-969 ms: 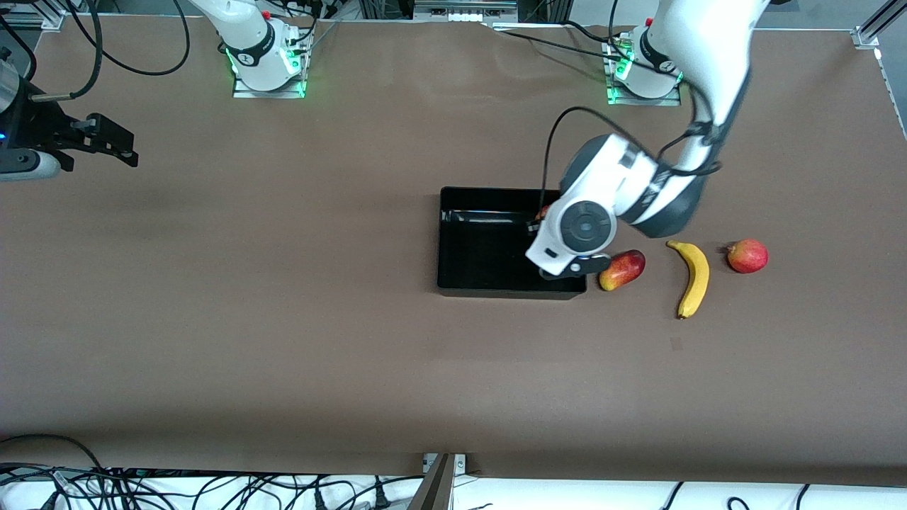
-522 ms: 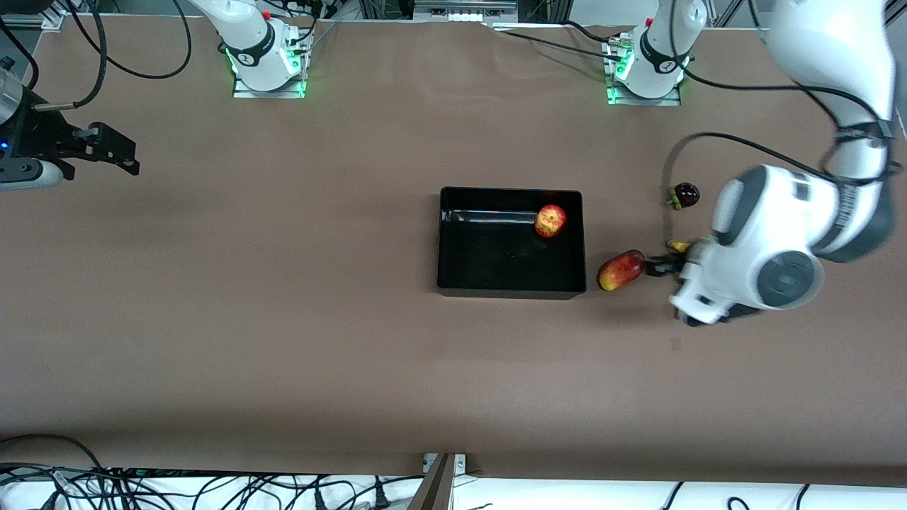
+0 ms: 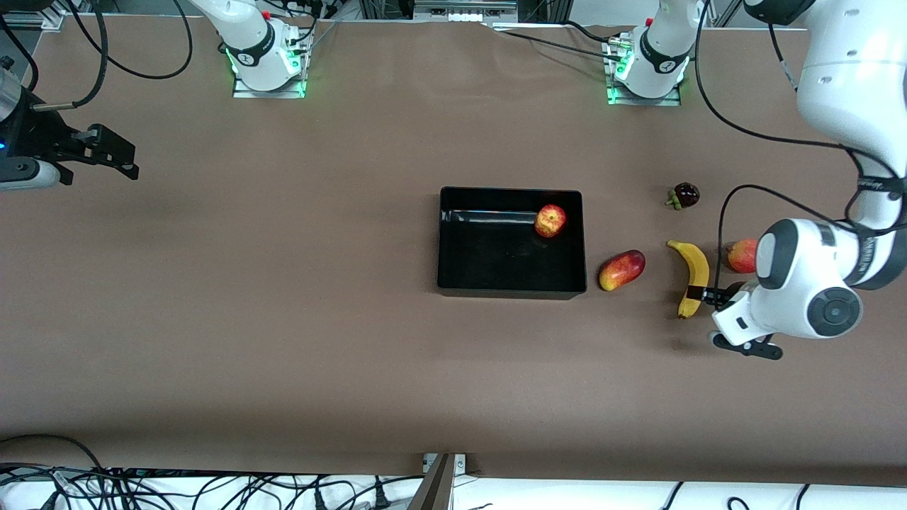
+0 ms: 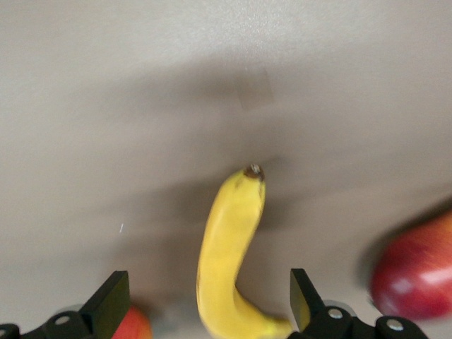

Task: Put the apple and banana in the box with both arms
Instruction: 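Move the left gripper to the yellow banana and grasp its stem end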

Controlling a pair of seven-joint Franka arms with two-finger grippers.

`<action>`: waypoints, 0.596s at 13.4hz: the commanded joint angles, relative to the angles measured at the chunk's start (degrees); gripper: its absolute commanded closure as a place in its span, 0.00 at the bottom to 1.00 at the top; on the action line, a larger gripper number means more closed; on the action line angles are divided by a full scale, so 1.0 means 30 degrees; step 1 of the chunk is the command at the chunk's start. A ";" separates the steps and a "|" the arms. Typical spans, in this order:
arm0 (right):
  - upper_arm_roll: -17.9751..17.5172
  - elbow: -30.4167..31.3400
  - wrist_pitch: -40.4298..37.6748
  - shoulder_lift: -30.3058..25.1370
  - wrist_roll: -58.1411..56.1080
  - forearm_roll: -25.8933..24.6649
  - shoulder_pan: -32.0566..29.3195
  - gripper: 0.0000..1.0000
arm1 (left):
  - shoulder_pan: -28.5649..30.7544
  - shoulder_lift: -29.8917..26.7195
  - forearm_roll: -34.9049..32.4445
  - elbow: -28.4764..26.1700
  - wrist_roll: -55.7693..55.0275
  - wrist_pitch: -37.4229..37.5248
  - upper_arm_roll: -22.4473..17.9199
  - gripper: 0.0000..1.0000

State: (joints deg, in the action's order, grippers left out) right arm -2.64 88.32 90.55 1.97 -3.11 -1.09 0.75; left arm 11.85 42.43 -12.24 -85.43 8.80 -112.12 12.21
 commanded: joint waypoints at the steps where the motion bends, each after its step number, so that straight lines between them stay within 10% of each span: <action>1: -0.0232 -0.0377 -0.0006 0.0135 -0.0105 -0.0280 0.0071 0.00 | 0.0824 -0.0580 -0.0520 -0.3158 0.1807 -0.3514 0.0296 0.00; 2: -0.0232 -0.0377 0.0052 0.0135 -0.0105 -0.0251 0.0100 0.00 | 0.1116 -0.0608 -0.0520 -0.3569 0.2336 -0.3756 0.0325 0.19; 3: -0.0232 -0.0377 0.0053 0.0135 -0.0105 -0.0250 0.0100 0.00 | 0.1119 -0.0754 -0.0491 -0.3834 0.2371 -0.3643 0.0325 0.64; 5: -0.0232 -0.0377 0.0053 0.0135 -0.0105 -0.0221 0.0100 0.00 | 0.1148 -0.0814 -0.0491 -0.3896 0.2429 -0.3525 0.0354 0.94; 8: -0.0261 -0.0377 0.0053 0.0135 -0.0105 -0.0221 0.0100 0.00 | 0.1119 -0.0872 -0.0346 -0.3546 0.2401 -0.1716 0.0529 1.00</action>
State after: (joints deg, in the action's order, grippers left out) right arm -3.16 88.32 90.91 1.97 -3.11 -1.09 0.96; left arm 14.51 42.01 -12.34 -94.87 15.14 -120.61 12.78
